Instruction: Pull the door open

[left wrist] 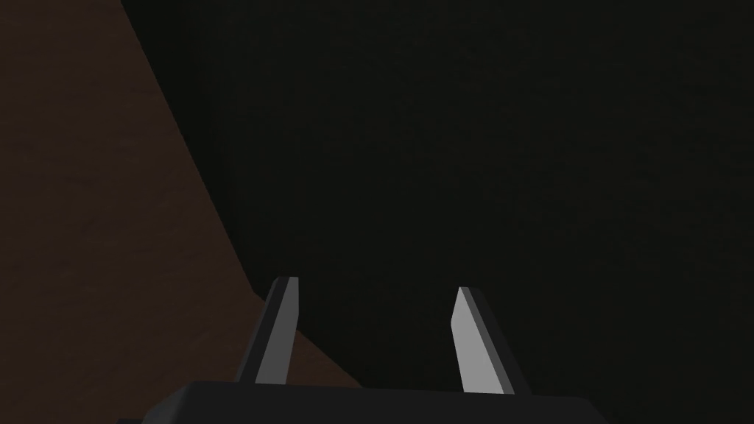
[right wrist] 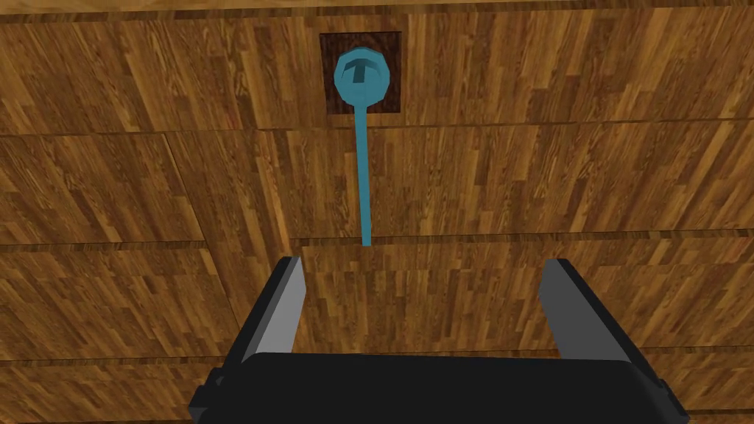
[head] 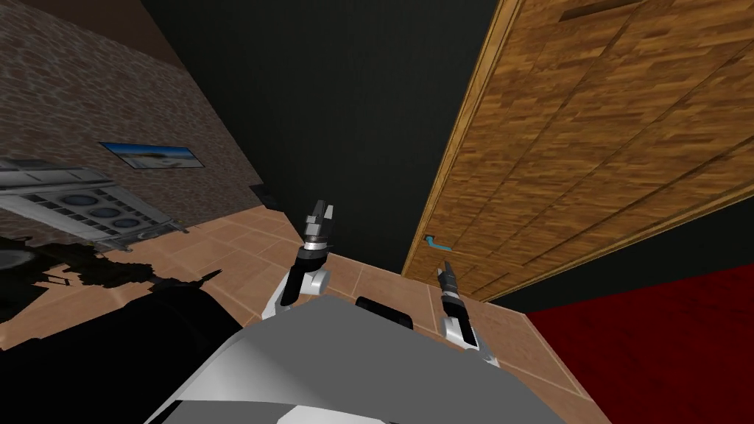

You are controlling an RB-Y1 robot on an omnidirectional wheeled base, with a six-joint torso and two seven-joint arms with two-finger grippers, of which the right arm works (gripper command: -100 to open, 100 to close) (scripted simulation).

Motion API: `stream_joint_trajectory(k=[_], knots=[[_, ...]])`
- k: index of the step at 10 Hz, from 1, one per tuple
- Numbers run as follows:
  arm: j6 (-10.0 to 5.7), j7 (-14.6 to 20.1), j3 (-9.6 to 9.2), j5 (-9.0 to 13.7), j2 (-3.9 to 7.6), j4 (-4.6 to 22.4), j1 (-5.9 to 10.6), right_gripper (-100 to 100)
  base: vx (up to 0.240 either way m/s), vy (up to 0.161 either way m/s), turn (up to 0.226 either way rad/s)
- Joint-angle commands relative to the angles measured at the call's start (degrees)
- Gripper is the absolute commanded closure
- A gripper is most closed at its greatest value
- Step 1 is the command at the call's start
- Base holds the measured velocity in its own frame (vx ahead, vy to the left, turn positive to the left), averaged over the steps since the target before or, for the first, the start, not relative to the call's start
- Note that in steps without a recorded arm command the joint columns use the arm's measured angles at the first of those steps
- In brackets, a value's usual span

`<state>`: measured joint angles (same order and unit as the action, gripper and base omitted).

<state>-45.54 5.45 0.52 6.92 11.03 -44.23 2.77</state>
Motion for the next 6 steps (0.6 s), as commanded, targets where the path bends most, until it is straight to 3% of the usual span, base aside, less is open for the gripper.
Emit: stream_joint_trajectory(k=[1, 5, 6], knots=[[-0.44, 0.21, 0.08, 0.3, 0.17, 2.14, 0.74, -100, 0.015, -0.066, 0.187], [-1.34, 0.75, 0.24, 0.97, 0.68, 7.01, 2.52, -100, 0.015, -0.088, 0.161], [-1.06, 0.66, 0.24, 0.89, 0.62, 6.21, 2.29, -100, -0.001, -0.029, 0.02]])
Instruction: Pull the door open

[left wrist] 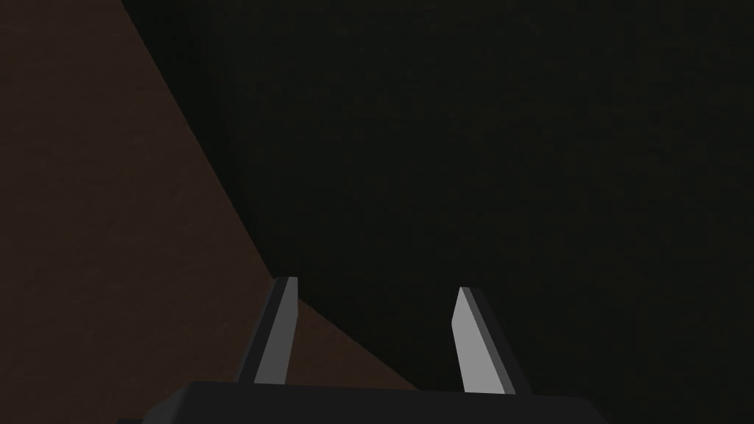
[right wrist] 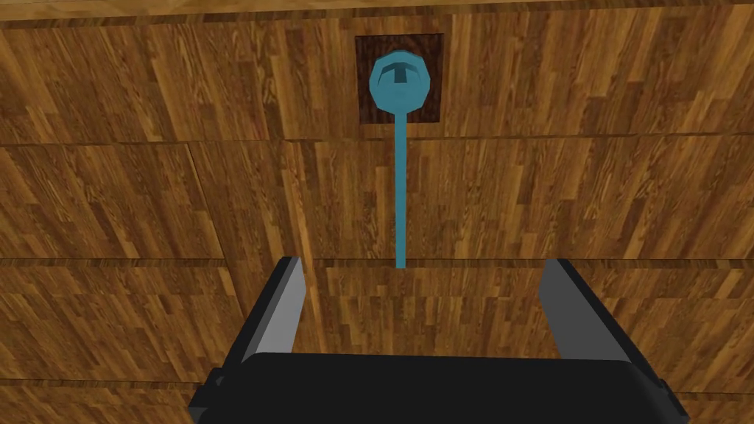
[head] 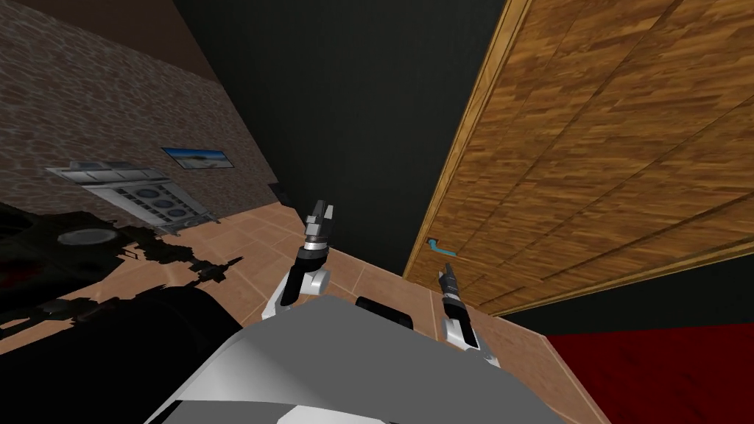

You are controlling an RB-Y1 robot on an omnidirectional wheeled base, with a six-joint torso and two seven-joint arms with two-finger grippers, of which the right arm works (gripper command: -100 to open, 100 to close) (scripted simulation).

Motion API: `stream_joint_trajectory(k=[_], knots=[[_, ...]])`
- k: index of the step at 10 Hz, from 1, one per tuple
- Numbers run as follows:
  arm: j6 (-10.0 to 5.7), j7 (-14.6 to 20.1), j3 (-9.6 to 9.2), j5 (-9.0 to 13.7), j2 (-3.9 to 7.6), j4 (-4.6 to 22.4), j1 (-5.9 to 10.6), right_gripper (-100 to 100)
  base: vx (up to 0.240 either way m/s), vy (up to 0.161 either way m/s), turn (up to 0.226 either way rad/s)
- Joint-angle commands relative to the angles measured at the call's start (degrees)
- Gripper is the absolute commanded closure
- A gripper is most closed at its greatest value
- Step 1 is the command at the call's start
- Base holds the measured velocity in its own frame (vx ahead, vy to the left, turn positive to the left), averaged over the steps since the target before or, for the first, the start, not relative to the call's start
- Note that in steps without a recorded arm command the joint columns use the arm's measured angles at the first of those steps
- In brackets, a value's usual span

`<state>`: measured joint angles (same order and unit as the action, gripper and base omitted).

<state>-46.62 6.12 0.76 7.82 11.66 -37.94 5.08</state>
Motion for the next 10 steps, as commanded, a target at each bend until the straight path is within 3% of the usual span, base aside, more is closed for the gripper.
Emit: stream_joint_trajectory(k=[1, 2, 6, 8, 10], knots=[[-0.65, 0.74, 0.39, 0.34, 0.84, 0.45, -0.55, -100, 0.122, 0.008, 0.108], [-0.89, 1.01, 0.53, 0.47, 1.16, 0.62, -0.75, -100, 0.154, 0.058, 0.126], [-3.4, 3.88, 2.04, 1.81, 4.44, 2.36, -2.89, -100, 0.198, 0.041, 0.133], [-3.4, 3.88, 2.04, 1.81, 4.44, 2.36, -2.89, -100, 0.097, -0.001, 0.028], [-4.69, 5.35, 2.82, 2.49, 6.12, 3.25, -3.98, -100, 0.152, -0.001, 0.118]])
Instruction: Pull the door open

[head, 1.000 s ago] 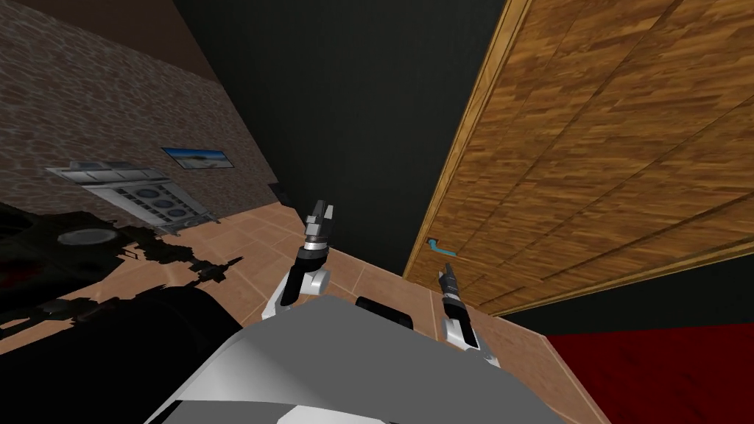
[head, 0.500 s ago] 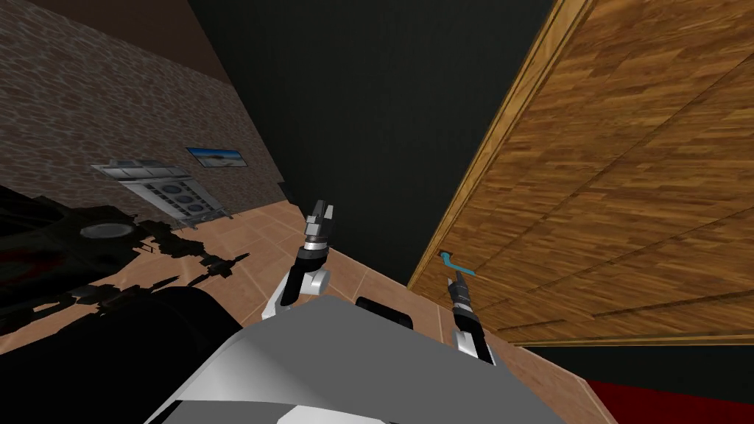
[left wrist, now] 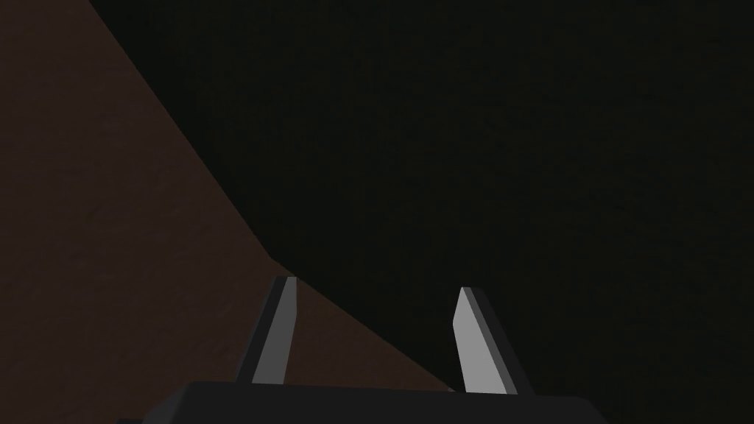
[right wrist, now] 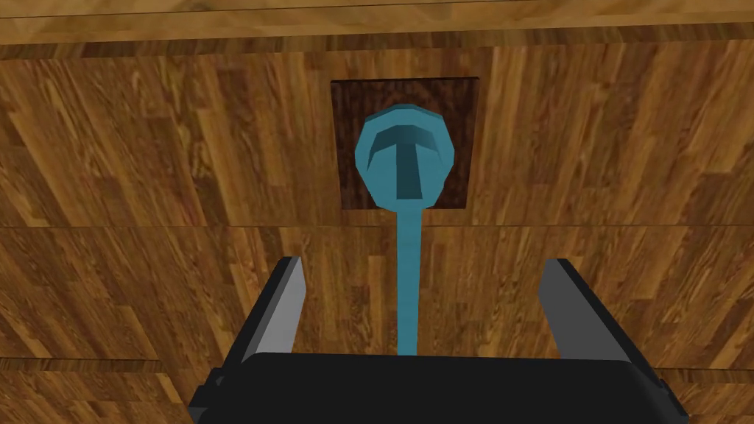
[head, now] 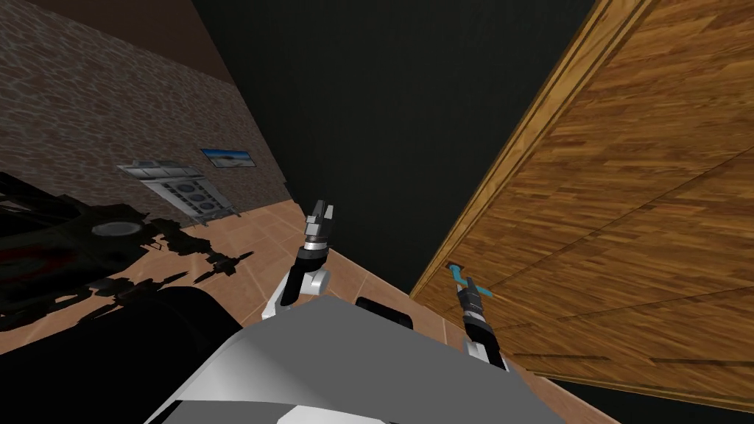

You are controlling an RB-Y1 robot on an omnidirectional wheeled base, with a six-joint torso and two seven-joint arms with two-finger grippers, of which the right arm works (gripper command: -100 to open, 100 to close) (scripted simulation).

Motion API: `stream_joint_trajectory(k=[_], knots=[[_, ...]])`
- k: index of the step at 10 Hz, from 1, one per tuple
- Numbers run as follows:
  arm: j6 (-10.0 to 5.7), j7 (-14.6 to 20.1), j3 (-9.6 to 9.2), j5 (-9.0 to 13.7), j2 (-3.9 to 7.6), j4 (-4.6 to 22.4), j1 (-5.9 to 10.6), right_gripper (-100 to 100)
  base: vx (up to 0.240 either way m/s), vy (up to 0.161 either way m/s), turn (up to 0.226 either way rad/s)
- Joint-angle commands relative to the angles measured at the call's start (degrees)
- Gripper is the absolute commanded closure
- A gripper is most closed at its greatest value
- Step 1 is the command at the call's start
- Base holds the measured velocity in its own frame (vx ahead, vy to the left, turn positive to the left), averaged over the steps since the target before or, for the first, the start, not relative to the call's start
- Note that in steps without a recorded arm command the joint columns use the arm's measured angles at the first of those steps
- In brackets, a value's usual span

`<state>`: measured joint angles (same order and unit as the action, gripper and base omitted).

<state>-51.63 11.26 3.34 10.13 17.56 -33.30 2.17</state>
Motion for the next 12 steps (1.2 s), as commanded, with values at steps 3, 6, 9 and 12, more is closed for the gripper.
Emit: stream_joint_trajectory(k=[3, 6, 9, 12], knots=[[-0.07, 0.42, 0.28, 0.23, 0.42, -1.03, -1.11, 100, 0.086, -0.007, 0.043], [-0.07, 0.42, 0.28, 0.23, 0.42, -1.03, -1.11, 100, -0.022, 0.002, 0.001], [-0.4, 1.13, -0.38, -0.12, 0.85, -1.07, -1.5, 100, -0.038, -0.011, 0.029], [-1.46, 2.82, -1.82, -0.91, 2.0, -1.31, -2.35, 100, -0.186, -0.035, 0.091]])
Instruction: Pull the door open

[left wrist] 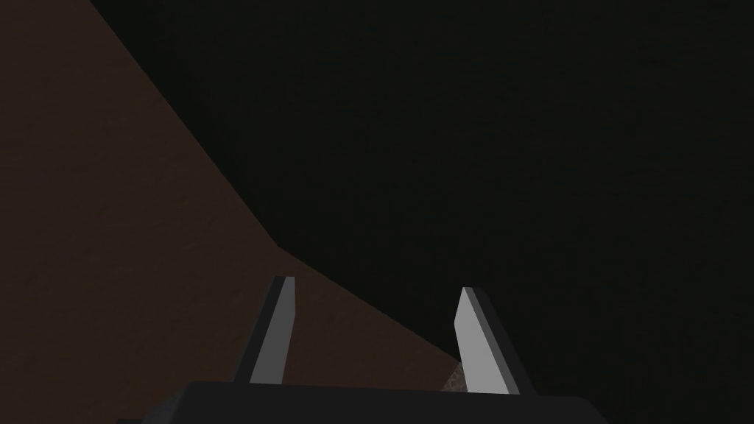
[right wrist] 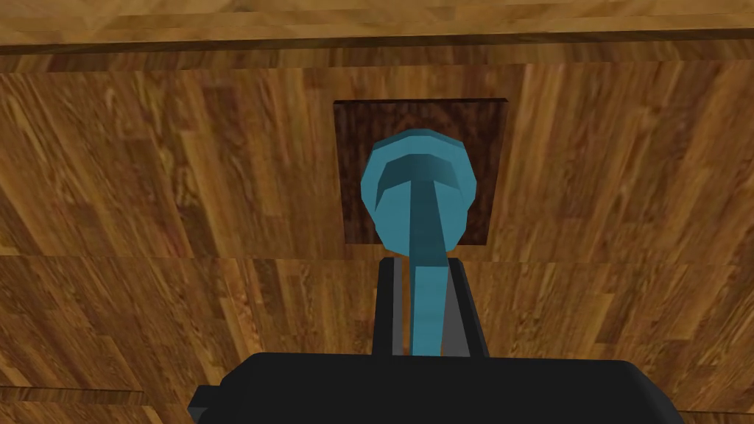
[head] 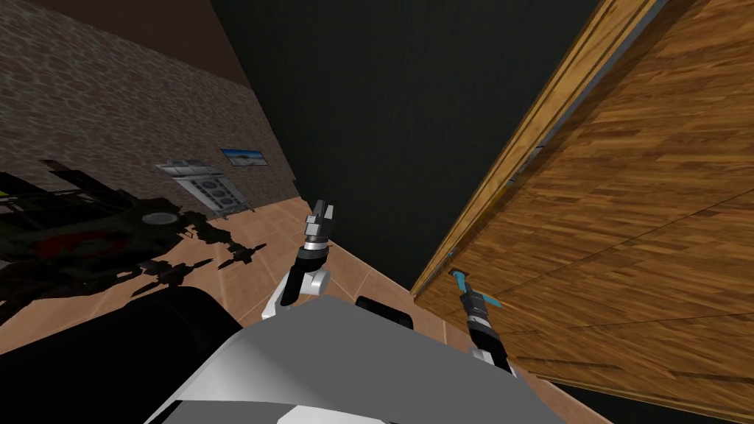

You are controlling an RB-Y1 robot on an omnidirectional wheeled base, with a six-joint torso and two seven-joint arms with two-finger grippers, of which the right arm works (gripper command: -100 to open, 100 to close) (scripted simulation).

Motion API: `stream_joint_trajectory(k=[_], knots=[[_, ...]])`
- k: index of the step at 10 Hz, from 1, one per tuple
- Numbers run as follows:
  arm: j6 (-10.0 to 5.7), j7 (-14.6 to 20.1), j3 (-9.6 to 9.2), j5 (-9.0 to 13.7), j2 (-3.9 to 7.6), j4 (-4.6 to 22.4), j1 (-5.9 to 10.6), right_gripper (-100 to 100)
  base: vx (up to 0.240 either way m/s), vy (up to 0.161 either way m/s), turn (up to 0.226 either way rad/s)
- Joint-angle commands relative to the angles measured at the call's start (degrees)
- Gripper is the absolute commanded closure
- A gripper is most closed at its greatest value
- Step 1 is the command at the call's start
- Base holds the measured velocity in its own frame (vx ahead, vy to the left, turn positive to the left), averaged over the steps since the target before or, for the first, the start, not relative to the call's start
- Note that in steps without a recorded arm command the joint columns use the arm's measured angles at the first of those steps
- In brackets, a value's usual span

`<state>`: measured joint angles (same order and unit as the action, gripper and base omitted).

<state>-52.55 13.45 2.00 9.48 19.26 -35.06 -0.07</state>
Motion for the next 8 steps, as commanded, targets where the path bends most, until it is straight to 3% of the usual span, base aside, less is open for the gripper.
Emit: stream_joint_trajectory(k=[1, 5, 7, 8], knots=[[-1.04, 1.42, -1.17, -0.63, 0.84, 0.34, -0.52, 100, -0.205, -0.029, 0.106], [-2.94, 4.45, -3.77, -2.05, 2.91, -0.1, -2.05, 100, -0.218, -0.052, 0.114], [-2.62, 4.46, -3.8, -2.06, 2.94, -0.38, -2.15, 100, -0.157, -0.042, 0.045], [-4.26, 5.44, -4.6, -2.4, 3.63, -0.14, -3.33, 100, -0.112, -0.035, 0.131]])
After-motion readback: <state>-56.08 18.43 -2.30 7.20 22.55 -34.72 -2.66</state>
